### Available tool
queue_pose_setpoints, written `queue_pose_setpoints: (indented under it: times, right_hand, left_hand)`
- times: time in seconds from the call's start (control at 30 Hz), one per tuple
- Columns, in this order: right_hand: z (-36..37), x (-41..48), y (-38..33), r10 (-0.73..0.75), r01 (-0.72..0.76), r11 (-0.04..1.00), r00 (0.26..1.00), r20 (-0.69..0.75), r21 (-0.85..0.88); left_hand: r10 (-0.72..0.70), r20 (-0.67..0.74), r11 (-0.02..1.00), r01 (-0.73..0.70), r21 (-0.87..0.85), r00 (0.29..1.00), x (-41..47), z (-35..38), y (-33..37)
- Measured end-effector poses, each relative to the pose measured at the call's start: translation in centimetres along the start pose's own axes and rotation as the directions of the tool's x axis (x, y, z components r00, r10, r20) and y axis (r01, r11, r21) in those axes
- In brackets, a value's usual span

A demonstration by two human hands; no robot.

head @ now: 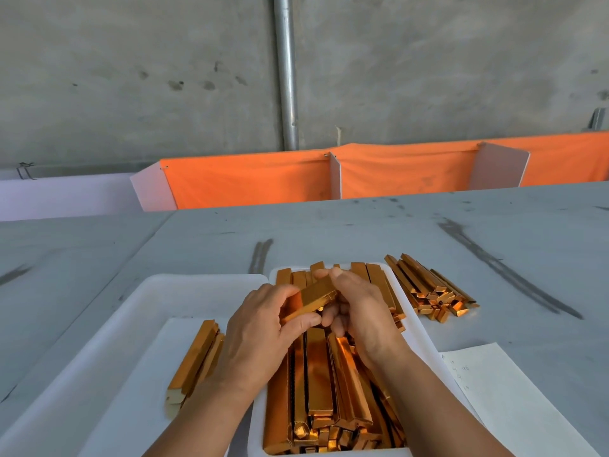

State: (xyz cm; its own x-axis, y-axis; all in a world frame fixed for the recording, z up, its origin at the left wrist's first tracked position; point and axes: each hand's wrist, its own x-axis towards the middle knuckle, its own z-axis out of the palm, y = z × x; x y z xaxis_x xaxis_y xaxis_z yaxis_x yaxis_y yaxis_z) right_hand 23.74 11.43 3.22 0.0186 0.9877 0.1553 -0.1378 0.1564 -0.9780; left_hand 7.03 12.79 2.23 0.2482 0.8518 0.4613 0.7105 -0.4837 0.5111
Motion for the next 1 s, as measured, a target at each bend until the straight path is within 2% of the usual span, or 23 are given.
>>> queue_pose_setpoints:
  times: [0.27, 0.43, 0.6, 0.73, 0.83, 1.0]
  right_hand:
    - [0.16, 0.21, -0.18, -0.024, 0.025, 1.000, 0.995, 0.092, -0.006]
    - [0.06, 0.15, -0.10, -0.049, 0.048, 0.999, 0.994, 0.102, 0.008]
    - [-0.03, 0.06, -0.13, -0.053, 0.052, 0.998, 0.996, 0.066, 0.020]
    - [0.19, 0.02, 0.01, -0.062, 0.062, 0.998, 0.998, 0.006, 0.006]
    - [0.24, 0.11, 0.08, -0.047, 0.046, 0.999, 0.997, -0.054, -0.012]
    - [0.33, 0.04, 0.02, -0.042, 0.041, 0.999, 0.994, -0.104, -0.006]
  left_hand:
    - [-0.040, -0.050, 0.969, 0.026, -0.245, 0.998, -0.19, 0.00, -0.29]
    - [-0.117, 0.035, 0.887, 0.121, -0.446, 0.992, -0.32, 0.05, -0.13]
    - [-0.112, 0.120, 0.850, 0.157, -0.503, 0.986, -0.19, -0.13, -0.20]
    - [-0.104, 0.106, 0.882, 0.141, -0.450, 0.989, -0.25, -0.13, -0.04]
    - [-0.054, -0.006, 0.980, 0.052, -0.192, 0.999, -0.33, -0.39, -0.04]
    - [0.042, -0.087, 0.995, -0.034, 0.090, 0.995, -0.48, -0.37, 0.36]
